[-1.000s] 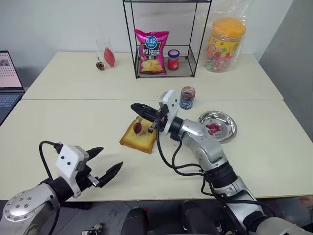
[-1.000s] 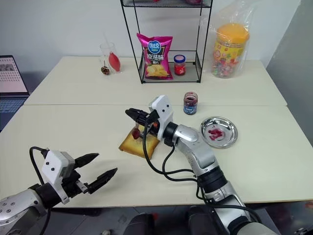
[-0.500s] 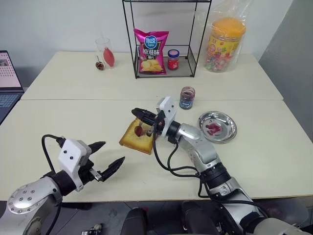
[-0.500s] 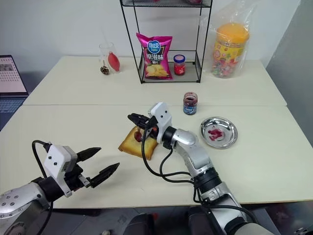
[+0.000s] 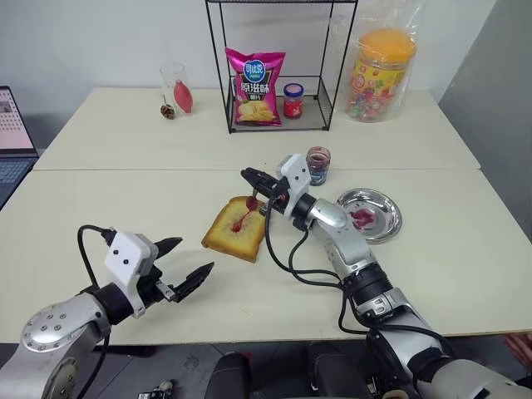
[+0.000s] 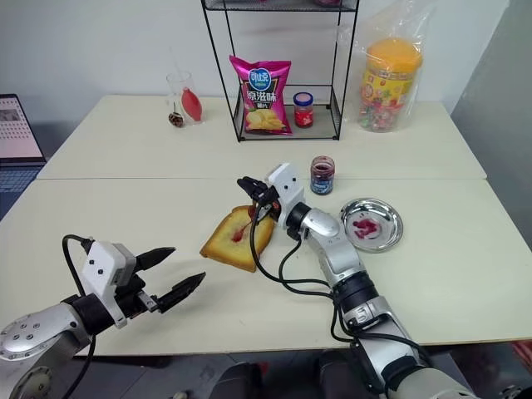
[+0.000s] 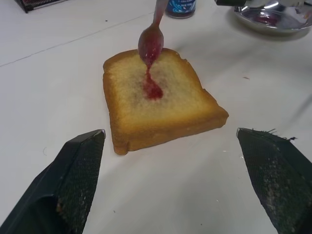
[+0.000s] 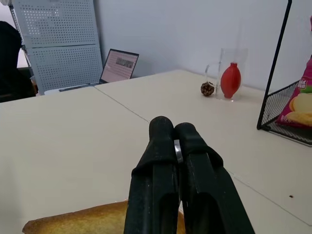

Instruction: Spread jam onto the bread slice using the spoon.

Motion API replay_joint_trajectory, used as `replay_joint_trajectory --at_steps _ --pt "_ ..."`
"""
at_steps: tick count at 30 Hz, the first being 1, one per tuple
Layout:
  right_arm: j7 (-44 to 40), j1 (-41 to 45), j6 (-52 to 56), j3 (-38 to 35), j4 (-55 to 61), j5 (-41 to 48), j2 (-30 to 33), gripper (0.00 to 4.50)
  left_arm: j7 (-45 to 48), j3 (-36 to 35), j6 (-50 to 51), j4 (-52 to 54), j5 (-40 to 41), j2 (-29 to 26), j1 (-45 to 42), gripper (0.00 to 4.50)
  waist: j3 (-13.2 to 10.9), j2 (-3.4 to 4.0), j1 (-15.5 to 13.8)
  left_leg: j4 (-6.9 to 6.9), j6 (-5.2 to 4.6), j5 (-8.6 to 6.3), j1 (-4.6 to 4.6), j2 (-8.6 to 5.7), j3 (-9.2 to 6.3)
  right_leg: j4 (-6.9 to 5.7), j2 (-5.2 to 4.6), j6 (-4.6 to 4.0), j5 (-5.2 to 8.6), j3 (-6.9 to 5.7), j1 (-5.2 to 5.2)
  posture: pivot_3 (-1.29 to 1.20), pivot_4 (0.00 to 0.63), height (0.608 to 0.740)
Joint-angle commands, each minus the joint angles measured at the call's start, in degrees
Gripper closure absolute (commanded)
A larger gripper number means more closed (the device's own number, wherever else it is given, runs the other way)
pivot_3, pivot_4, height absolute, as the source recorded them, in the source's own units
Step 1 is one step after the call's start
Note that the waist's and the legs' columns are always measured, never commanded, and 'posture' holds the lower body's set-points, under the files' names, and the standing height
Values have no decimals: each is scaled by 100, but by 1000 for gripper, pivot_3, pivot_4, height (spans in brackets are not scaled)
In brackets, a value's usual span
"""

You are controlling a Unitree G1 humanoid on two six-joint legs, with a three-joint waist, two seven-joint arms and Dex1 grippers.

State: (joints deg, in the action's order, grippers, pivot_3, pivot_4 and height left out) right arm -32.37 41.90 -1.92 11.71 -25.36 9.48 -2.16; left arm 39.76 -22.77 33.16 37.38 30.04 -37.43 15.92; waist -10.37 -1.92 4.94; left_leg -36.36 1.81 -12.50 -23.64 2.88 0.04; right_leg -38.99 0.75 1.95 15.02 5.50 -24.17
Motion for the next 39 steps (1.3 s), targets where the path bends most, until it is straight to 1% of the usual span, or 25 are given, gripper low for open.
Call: replay_joint_trajectory --at_steps 1,2,3,4,6,7,8,10,13,16,18,20,23,27,35,39 --pt "43 146 564 -311 362 400 -147 4426 71 -25 -163 -9 -14 -107 -41 0 0 0 0 1 0 0 -1 0 0 0 0 0 0 0 0 0 150 740" --pt "53 146 738 -362 433 500 -179 4426 81 -34 -170 -19 -12 -113 -41 0 0 0 -1 1 0 0 -1 0 0 0 0 0 0 0 0 0 150 740" --pt "135 166 1263 -520 623 823 -279 4426 96 -36 -182 -46 -15 -125 -48 0 0 0 -1 1 0 0 0 0 -1 0 0 -2 -2 -1 0 0 150 740" --pt "316 201 1817 -716 790 1174 -399 4426 112 -36 -197 -60 -18 -135 -39 0 -1 1 -2 1 0 0 0 0 -1 -1 0 -3 -2 -1 0 0 150 740" --pt "775 246 3257 -1146 1051 1985 -654 4426 133 -26 -209 -71 -6 -154 -32 0 -1 1 -6 1 0 0 -1 3 -2 -3 0 -6 -4 -2 0 0 150 740" --pt "960 236 3771 -1265 1088 2186 -723 4426 135 -27 -211 -70 -1 -161 -30 0 -1 1 -9 1 0 0 -1 4 -4 -4 1 -7 -4 -3 0 0 150 740" --pt "1095 226 4124 -1338 1135 2306 -755 4426 136 -28 -213 -72 1 -166 -32 0 0 0 -8 1 0 0 -1 5 -6 -4 1 -11 -6 -5 0 0 150 740" --pt "1244 164 4388 -1395 1203 2438 -803 4426 148 -50 -227 -74 4 -178 -5 0 -1 1 -7 1 0 0 -1 4 -7 -2 1 -14 -4 -7 1 0 150 740" --pt "1548 99 4542 -1506 1057 2483 -892 4426 147 -73 -234 -62 8 -188 35 0 -1 1 -2 1 0 0 -6 2 -5 1 1 -6 1 -7 -2 0 150 740" --pt "1791 62 4491 -1611 656 2411 -904 4426 136 -76 -210 -16 16 -197 71 0 0 0 2 1 0 0 -8 2 -5 2 1 -2 2 -7 -4 0 150 740" --pt "1971 62 4229 -1661 428 2245 -883 4426 146 -102 -216 -9 18 -205 107 0 1 -1 3 1 0 0 -8 2 -5 2 1 -1 2 -7 -4 0 150 740" --pt "2120 150 3744 -1719 188 2049 -810 4426 154 -118 -208 -19 32 -230 98 0 1 0 0 1 -1 0 -7 1 -5 2 1 2 3 -6 -3 0 150 740" --pt "2476 350 3202 -2026 -155 2085 -799 4426 159 -116 -199 -52 54 -267 54 0 3 -1 -14 0 -1 0 -5 -2 -7 3 -1 9 10 -7 2 0 150 740" --pt "2621 566 2952 -2182 -442 2188 -714 4426 186 -81 -217 -136 55 -317 -39 0 2 0 -13 -17 -1 1 -1 -9 -4 3 -8 3 9 -1 10 0 150 740" --pt "2735 812 3204 -2381 -306 2521 -715 4426 251 -59 -265 -200 18 -319 -88 0 1 2 -11 -42 -1 1 -14 -8 -3 3 -9 3 4 0 9 0 150 740" --pt "3009 847 4176 -2757 222 3632 -1162 4426 257 -64 -287 -201 9 -302 -64 0 0 3 -5 -35 -1 0 -20 -4 -5 3 -6 1 6 -3 4 0 150 740"
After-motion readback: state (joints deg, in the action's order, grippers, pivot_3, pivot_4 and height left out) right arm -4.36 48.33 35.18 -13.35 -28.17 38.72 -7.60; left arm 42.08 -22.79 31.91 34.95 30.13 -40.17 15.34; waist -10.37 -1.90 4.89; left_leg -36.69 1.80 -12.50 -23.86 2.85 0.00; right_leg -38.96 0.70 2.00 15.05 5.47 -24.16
